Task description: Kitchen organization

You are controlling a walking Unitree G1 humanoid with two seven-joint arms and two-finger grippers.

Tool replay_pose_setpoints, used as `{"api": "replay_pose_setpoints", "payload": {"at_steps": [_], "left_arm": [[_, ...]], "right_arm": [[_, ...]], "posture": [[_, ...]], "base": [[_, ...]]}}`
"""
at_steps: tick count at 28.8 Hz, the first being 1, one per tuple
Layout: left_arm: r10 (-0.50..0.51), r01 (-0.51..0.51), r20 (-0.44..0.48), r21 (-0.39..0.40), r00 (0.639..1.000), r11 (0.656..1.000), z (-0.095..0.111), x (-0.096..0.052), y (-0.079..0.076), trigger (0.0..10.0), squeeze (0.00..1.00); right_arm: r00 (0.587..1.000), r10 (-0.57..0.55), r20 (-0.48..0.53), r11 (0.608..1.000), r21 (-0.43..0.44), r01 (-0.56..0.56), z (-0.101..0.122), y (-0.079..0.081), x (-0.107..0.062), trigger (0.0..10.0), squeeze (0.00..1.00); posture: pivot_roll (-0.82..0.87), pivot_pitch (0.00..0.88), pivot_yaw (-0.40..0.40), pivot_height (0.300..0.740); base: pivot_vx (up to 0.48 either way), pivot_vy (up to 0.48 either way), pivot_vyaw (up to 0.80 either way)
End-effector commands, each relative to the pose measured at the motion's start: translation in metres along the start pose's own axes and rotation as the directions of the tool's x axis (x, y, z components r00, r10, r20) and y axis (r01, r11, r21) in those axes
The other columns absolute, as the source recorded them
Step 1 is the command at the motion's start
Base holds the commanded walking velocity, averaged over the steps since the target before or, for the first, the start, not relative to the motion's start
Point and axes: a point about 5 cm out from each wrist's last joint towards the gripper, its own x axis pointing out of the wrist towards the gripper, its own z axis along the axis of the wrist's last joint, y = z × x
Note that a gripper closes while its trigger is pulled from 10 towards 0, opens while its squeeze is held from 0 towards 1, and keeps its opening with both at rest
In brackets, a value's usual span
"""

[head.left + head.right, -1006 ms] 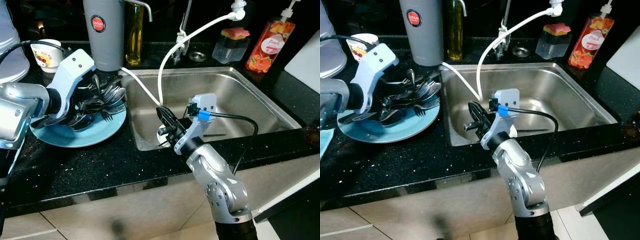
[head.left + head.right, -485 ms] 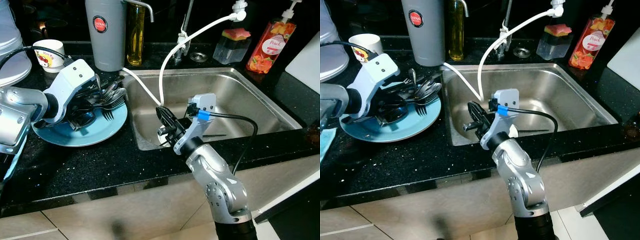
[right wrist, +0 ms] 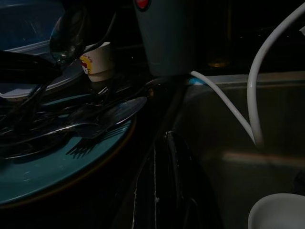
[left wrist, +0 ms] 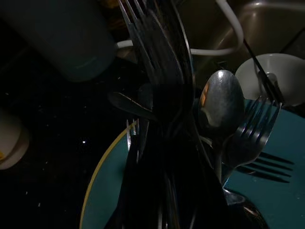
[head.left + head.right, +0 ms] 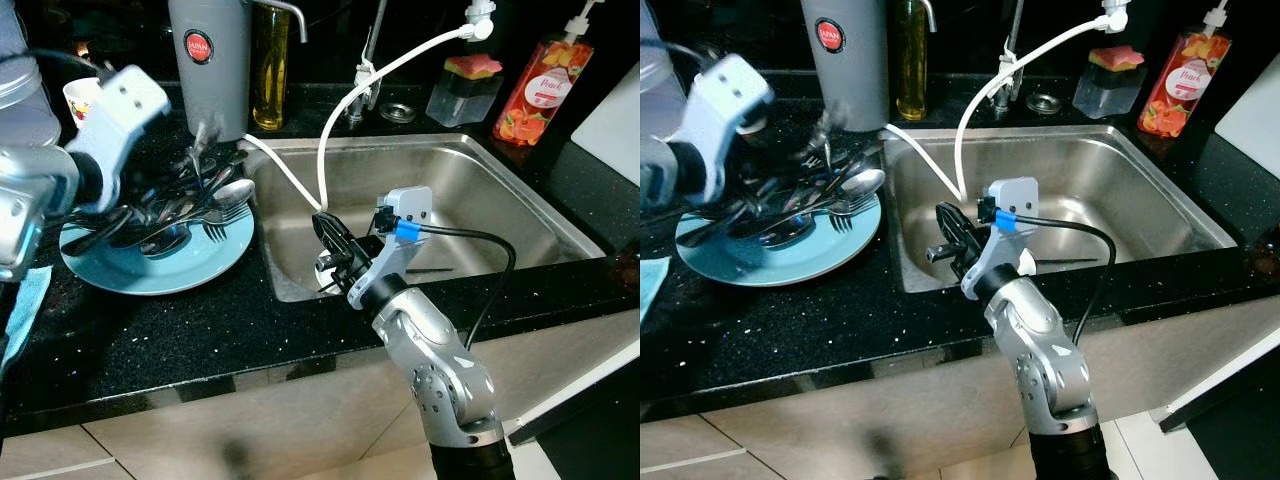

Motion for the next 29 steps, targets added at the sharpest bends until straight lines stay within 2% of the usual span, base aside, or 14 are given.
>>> {"api": "replay_pose_setpoints", "payload": {"at_steps": [1, 3, 5, 7, 12, 19, 20, 25, 27, 29], "left_arm": [[-0.01, 0.01, -0.003, 0.023, 1.0, 1.0, -0.001, 0.005, -0.005, 10.0, 0.0], [-0.019, 0.022, -0.046, 0.07, 0.999, 0.997, -0.008, 0.007, -0.009, 10.0, 0.0], [-0.019, 0.022, -0.046, 0.07, 0.999, 0.997, -0.008, 0.007, -0.009, 10.0, 0.0], [-0.041, 0.052, -0.085, 0.127, 0.996, 0.991, -0.016, 0.01, -0.017, 10.0, 0.0], [-0.058, 0.073, -0.094, 0.162, 0.994, 0.984, -0.021, 0.014, -0.024, 10.0, 0.0], [-0.063, 0.078, -0.096, 0.16, 0.993, 0.984, -0.021, 0.015, -0.026, 10.0, 0.03], [-0.07, 0.085, -0.101, 0.145, 0.992, 0.986, -0.022, 0.015, -0.026, 10.0, 1.0], [-0.047, 0.053, -0.064, 0.088, 0.997, 0.995, -0.017, 0.014, -0.02, 10.0, 1.0], [-0.017, 0.016, 0.013, 0.068, 1.0, 0.998, -0.013, 0.014, -0.016, 10.0, 1.0], [-0.001, -0.001, 0.029, 0.072, 1.0, 0.997, -0.012, 0.014, -0.015, 10.0, 1.0]], "right_arm": [[1.0, -0.005, -0.003, 1.0, 0.0, 0.005, -0.001, -0.002, 0.0, 10.0, 0.0], [1.0, -0.005, -0.002, 1.0, 0.001, 0.005, -0.001, -0.001, 0.0, 10.0, 0.0], [1.0, -0.005, -0.002, 1.0, 0.001, 0.005, -0.001, -0.001, 0.0, 10.0, 0.0], [1.0, -0.007, -0.001, 1.0, 0.001, 0.007, -0.002, -0.001, 0.0, 10.0, 0.0], [1.0, -0.01, -0.001, 1.0, 0.001, 0.01, -0.002, -0.001, 0.0, 10.0, 0.0], [1.0, -0.011, 0.0, 1.0, 0.002, 0.011, -0.002, -0.001, 0.0, 10.0, 0.0], [1.0, -0.011, 0.001, 1.0, 0.002, 0.011, -0.002, -0.001, 0.0, 10.0, 0.0], [1.0, -0.011, 0.002, 1.0, 0.002, 0.011, -0.002, -0.001, 0.0, 10.0, 0.0], [1.0, -0.012, 0.003, 1.0, 0.002, 0.012, -0.002, -0.001, 0.0, 10.0, 0.0], [1.0, -0.012, 0.003, 1.0, 0.002, 0.012, -0.002, -0.001, 0.0, 10.0, 0.0]], "posture": [[0.29, 0.018, -0.057, 0.74], [0.29, 0.018, -0.056, 0.74], [0.29, 0.018, -0.056, 0.74], [0.29, 0.019, -0.054, 0.74], [0.29, 0.019, -0.053, 0.74], [0.29, 0.02, -0.051, 0.74], [0.3, 0.019, -0.052, 0.74], [0.3, 0.018, -0.051, 0.74], [0.3, 0.018, -0.05, 0.74], [0.3, 0.018, -0.051, 0.74]], "base": [[0.0, 0.0, 0.0], [0.0, 0.0, 0.0], [0.0, 0.0, 0.0], [0.0, 0.0, 0.0], [0.0, 0.0, 0.0], [0.0, 0.0, 0.0], [0.0, 0.0, 0.0], [0.0, 0.0, 0.0], [0.0, 0.0, 0.0], [0.0, 0.0, 0.0]]}}
